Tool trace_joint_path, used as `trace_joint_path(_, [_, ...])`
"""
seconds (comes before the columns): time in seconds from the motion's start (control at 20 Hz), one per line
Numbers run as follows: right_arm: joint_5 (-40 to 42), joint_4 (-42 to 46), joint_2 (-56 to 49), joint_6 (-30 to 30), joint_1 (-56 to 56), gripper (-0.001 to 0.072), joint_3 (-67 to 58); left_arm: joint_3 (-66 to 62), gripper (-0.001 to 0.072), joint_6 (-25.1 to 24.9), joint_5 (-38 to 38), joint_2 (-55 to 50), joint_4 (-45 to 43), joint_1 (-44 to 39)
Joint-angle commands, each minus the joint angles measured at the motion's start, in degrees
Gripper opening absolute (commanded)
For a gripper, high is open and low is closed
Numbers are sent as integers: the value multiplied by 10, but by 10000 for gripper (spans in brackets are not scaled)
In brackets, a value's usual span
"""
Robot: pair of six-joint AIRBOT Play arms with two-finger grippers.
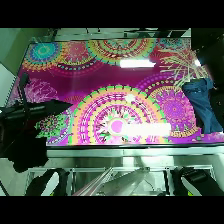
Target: Fold the shirts.
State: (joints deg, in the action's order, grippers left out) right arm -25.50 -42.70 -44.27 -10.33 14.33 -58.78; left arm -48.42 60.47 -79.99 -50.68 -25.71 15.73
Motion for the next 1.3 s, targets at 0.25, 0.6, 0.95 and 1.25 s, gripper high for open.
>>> trace_joint_path(0.25, [2, 11, -2, 0, 0, 19, 0, -115, 2, 50, 92, -43, -200, 130])
trace_joint_path(0.6, [215, 181, -14, 175, 0, 19, 97, -236, 712, 49, 64, -188, -325, 296])
trace_joint_path(0.95, [221, 181, -23, 181, 0, 505, 308, -290, 720, 87, 20, -290, -464, 369])
trace_joint_path(1.25, [221, 181, -23, 228, 0, 523, 388, -316, 720, 96, 33, -337, -533, 411])
